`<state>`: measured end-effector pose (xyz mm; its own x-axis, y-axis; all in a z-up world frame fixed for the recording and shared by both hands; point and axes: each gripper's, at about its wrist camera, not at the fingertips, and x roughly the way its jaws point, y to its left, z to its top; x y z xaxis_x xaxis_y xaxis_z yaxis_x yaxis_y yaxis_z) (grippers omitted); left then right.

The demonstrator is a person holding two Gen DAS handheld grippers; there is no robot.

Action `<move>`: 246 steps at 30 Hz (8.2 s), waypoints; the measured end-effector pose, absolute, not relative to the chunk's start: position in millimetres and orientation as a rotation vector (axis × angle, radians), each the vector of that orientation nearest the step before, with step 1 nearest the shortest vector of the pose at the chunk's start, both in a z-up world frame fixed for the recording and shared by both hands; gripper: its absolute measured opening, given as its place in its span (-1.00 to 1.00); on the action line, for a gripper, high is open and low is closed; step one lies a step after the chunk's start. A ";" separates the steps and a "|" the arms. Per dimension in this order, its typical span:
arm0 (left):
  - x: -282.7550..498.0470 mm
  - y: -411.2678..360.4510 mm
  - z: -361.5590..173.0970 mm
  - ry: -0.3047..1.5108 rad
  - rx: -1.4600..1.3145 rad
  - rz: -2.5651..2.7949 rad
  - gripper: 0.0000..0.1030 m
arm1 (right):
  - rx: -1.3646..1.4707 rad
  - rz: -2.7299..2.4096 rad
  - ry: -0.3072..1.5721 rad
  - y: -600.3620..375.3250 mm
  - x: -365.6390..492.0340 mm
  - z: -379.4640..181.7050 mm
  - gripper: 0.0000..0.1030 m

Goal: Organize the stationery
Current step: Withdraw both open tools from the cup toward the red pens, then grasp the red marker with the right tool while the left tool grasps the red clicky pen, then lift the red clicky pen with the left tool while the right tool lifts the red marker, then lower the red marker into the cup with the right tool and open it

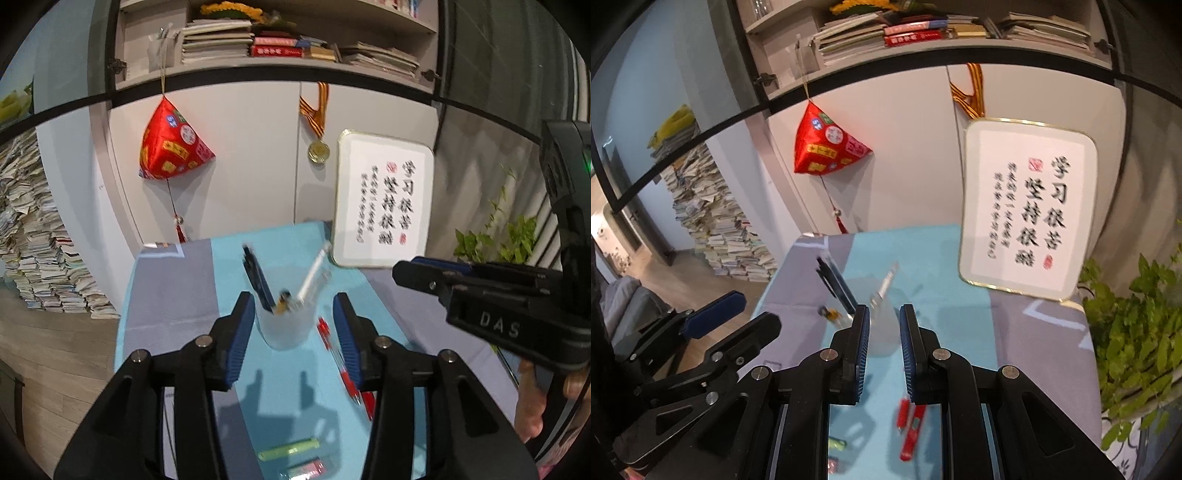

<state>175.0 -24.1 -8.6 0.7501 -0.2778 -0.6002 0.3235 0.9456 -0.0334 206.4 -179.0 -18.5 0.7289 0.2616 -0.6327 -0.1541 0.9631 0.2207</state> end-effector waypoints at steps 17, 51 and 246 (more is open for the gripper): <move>171.7 -39.2 -87.3 0.835 0.093 -0.328 -0.21 | 0.148 0.123 0.969 -193.1 214.8 -118.2 -0.67; 201.3 -55.0 -121.3 0.926 0.120 -0.339 -0.21 | 0.149 0.105 1.033 -196.8 252.7 -161.3 -0.71; 226.9 -10.6 43.0 0.511 0.049 -0.288 -0.76 | 0.095 0.235 0.720 -162.5 254.5 -32.4 -0.70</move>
